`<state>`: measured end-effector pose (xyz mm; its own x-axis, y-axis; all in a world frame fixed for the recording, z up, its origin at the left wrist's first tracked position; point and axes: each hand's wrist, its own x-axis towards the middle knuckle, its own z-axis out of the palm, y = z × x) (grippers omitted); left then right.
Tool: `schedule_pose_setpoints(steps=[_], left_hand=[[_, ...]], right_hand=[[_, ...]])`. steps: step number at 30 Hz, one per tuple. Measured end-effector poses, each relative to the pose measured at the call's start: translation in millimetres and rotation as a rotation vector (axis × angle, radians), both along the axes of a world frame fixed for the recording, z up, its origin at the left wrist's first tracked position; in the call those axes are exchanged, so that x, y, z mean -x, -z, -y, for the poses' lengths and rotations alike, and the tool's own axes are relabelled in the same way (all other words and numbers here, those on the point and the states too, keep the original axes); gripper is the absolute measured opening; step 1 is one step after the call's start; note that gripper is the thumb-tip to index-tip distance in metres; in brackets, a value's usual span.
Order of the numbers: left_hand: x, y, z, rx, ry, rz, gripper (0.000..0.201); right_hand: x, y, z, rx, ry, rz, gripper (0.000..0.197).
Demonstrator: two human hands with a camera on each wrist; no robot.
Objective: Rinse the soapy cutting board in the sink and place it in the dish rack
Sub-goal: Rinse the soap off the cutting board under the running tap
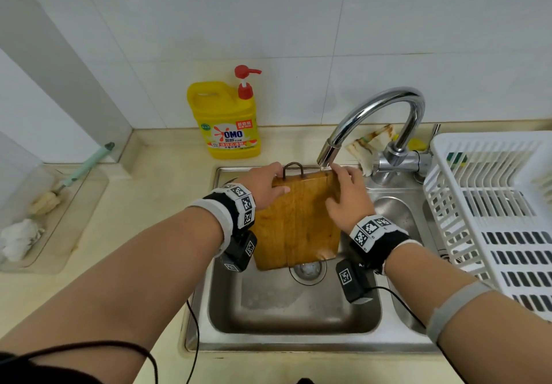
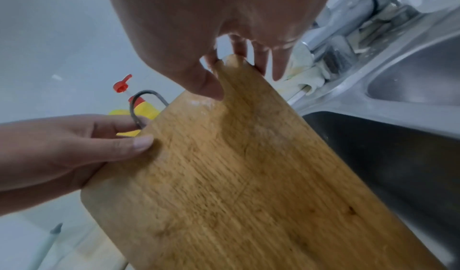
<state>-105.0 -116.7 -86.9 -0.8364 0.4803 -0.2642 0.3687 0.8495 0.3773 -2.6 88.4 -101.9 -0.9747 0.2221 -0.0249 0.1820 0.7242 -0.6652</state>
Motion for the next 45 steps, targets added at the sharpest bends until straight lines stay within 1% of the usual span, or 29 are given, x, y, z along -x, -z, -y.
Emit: schedule_pose_setpoints(steps=[2,3,7,11,13,16,19,23,27,29,31,33,34,36,38,40,44,45], left_hand=[[-2,-2,-3,-0.025,0.025,0.045,0.057],[-3,-3,-4,-0.038,0.026,0.051,0.059],[-5,-3,-7,-0.066,-0.010,0.028,0.049],[-10,-6,6,-0.153,-0.059,0.050,0.043],[-10,-6,21,-0.217,-0.117,0.057,0.045],[-9,-4,48,-0.261,-0.228,0.039,0.051],[-14,-4,74,-0.297,-0.314,0.029,0.049],[-25,-10,100,-0.432,-0.449,0.089,0.038],[-29,-11,125,-0.513,-0.536,0.125,0.038],[-32,-9,138,-0.574,-0.608,0.169,0.036],[-37,-7,149,-0.664,-0.694,0.233,0.044],[-42,-3,158,-0.750,-0.759,0.291,0.056],[-45,-1,160,-0.798,-0.783,0.319,0.058],[-50,-1,161,-0.888,-0.815,0.375,0.056],[-52,2,161,-0.934,-0.844,0.412,0.054],[-53,6,160,-0.960,-0.892,0.430,0.051],[-54,23,155,-1.006,-1.001,0.461,0.034],[-53,29,153,-1.017,-1.027,0.486,0.033]], right_hand=[[-3,2,-7,0.050,-0.028,-0.010,0.075],[-3,3,-10,0.076,-0.030,0.001,0.075],[-1,7,-21,0.227,0.027,0.073,0.077],[-6,16,-24,0.361,0.042,0.245,0.065],[-10,21,-21,0.361,0.014,0.311,0.062],[-11,30,-11,0.342,-0.064,0.405,0.065],[-9,40,1,0.323,-0.109,0.461,0.071],[2,47,6,0.286,-0.039,0.485,0.067],[7,56,-1,0.315,0.095,0.517,0.069],[7,60,-2,0.345,0.152,0.559,0.071],[6,64,-2,0.413,0.229,0.566,0.072],[3,69,1,0.568,0.330,0.557,0.075],[1,72,2,0.647,0.361,0.555,0.077],[-1,73,5,0.760,0.363,0.565,0.077],[-2,68,7,0.807,0.361,0.542,0.074],[-2,66,4,0.830,0.372,0.500,0.069],[-4,59,-6,0.850,0.390,0.392,0.060],[-6,55,-8,0.852,0.405,0.343,0.058]])
